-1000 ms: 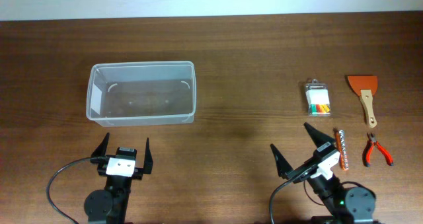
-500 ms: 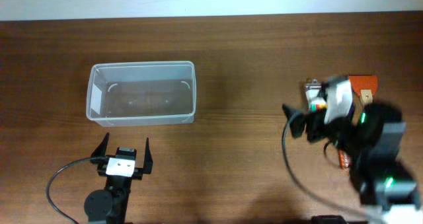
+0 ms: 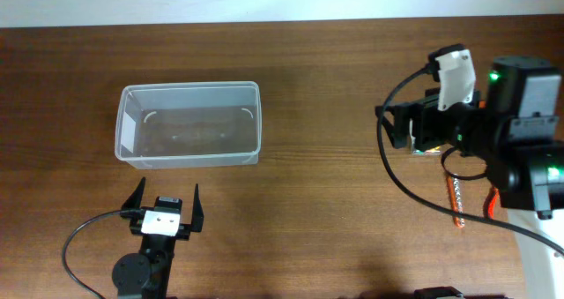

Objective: Pack container
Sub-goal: 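Swing the right gripper left toward the clear container's right end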

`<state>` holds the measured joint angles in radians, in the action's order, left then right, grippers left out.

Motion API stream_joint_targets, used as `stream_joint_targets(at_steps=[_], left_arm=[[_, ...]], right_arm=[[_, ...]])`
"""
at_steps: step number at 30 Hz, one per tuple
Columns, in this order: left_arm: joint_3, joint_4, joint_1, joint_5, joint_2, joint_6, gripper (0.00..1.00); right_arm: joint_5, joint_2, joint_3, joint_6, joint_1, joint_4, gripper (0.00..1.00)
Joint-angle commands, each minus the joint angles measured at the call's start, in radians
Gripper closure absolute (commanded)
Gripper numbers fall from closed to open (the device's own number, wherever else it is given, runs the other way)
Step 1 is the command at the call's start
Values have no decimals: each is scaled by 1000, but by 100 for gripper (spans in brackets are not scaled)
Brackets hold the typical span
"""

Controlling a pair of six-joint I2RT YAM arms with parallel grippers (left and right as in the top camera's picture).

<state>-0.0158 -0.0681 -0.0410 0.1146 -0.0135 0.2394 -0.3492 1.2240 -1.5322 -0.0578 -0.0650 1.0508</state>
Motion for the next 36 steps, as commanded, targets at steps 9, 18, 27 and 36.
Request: stream_joint_targets(at_steps=[9,18,27,36], left_arm=[[7,-1,-4,-7,8,-6,1],[7,0,-4,-7,8,-6,1],[7,0,-4,-7,8,-6,1],[7,5,-4,-7,8,-6,1]], right_arm=[[230,52,-89,145,-61,240,1],[151,53,-89,145,-61,240,1],[151,148,-127,225,-61,286,1],[181,344,-271,219,-145,418,1]])
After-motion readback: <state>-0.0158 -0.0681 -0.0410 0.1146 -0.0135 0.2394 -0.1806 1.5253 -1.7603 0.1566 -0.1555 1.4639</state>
